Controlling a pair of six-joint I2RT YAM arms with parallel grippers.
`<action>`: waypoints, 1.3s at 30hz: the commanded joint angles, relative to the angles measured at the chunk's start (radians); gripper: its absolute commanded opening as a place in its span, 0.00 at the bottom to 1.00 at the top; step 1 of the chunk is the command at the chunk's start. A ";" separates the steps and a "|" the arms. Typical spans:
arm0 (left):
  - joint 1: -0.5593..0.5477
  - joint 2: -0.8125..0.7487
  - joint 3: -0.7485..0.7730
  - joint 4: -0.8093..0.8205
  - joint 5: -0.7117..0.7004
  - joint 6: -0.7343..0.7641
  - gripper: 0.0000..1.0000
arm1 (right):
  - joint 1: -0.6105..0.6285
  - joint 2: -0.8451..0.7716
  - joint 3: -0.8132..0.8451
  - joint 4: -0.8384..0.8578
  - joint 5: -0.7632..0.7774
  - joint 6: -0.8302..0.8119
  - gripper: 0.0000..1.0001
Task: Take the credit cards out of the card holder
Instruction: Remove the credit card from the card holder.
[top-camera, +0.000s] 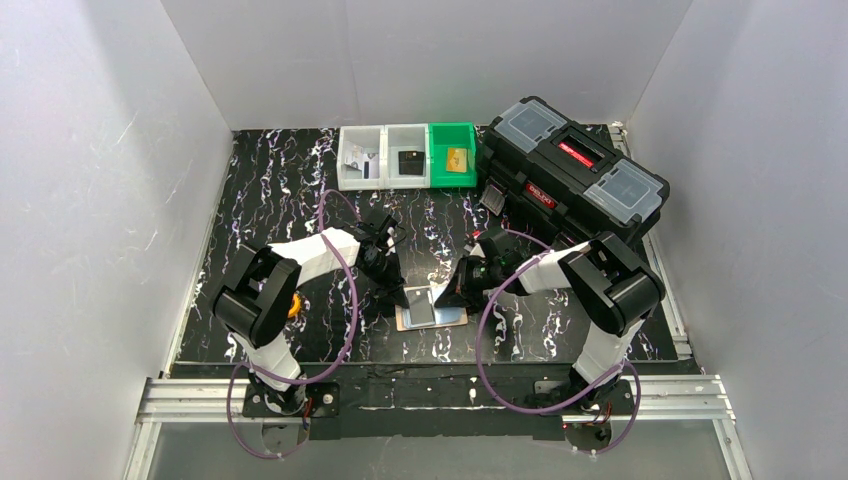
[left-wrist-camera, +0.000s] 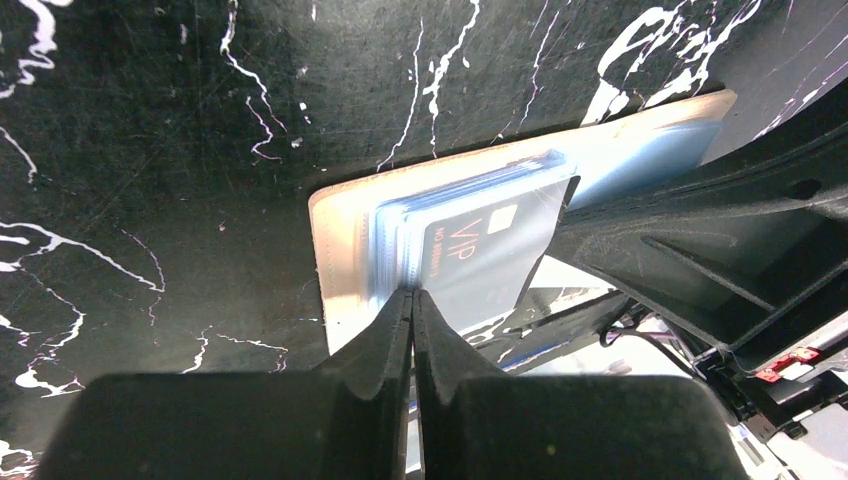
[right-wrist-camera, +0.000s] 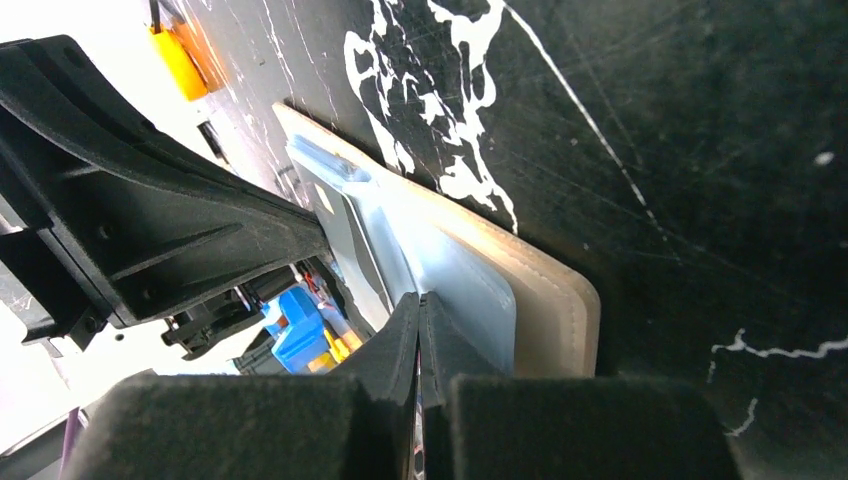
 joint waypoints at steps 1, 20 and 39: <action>-0.001 0.061 -0.063 -0.054 -0.145 0.040 0.00 | -0.004 -0.001 -0.009 0.000 -0.007 -0.029 0.08; -0.002 0.082 -0.051 -0.045 -0.125 0.045 0.00 | 0.013 0.045 -0.010 0.165 -0.086 0.046 0.14; -0.002 0.088 -0.054 -0.041 -0.117 0.046 0.00 | 0.028 0.082 0.013 0.162 -0.097 0.046 0.15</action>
